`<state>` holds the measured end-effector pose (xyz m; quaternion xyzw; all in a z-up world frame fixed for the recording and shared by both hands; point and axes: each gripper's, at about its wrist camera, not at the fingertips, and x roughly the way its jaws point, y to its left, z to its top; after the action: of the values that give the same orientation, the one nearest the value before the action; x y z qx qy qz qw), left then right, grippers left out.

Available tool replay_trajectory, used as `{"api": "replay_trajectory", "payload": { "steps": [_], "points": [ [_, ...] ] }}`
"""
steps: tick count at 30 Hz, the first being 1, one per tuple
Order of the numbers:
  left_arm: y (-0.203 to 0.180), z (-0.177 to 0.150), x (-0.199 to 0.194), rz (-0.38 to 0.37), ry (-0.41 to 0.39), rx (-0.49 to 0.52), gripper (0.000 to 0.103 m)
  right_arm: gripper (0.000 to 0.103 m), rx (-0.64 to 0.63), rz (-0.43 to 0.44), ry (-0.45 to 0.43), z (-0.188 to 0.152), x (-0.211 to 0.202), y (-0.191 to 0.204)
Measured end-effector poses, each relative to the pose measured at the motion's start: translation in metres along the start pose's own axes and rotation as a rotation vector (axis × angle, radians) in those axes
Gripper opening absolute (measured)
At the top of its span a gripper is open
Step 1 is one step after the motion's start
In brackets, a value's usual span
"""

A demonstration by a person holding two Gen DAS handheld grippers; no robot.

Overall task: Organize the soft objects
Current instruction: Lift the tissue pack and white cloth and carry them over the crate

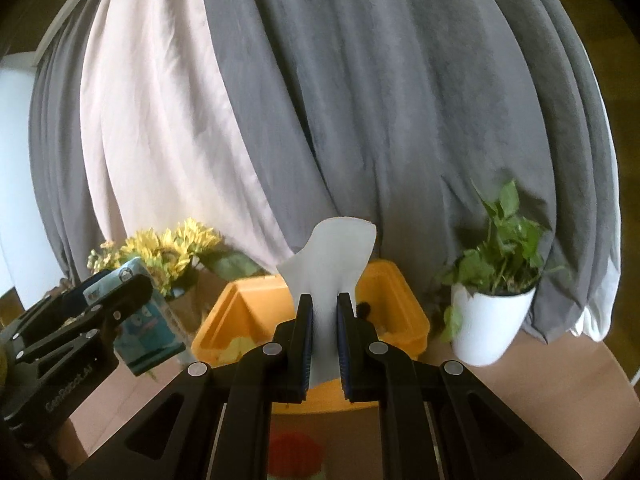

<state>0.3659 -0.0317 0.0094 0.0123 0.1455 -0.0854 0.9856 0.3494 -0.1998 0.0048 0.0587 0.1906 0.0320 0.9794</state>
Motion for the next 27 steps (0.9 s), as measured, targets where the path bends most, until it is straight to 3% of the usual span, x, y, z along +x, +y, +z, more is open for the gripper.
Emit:
{"api": "replay_trajectory", "payload": {
  "steps": [15,27],
  "points": [
    [0.002,0.012,0.072,-0.022,0.008,0.023,0.048,0.012,0.003,0.000,0.042,0.016,0.069,-0.004],
    [0.000,-0.001,0.134,-0.055,0.090,0.027,0.048,0.012,0.018,-0.004,0.144,0.005,0.126,-0.014]
  ]
}}
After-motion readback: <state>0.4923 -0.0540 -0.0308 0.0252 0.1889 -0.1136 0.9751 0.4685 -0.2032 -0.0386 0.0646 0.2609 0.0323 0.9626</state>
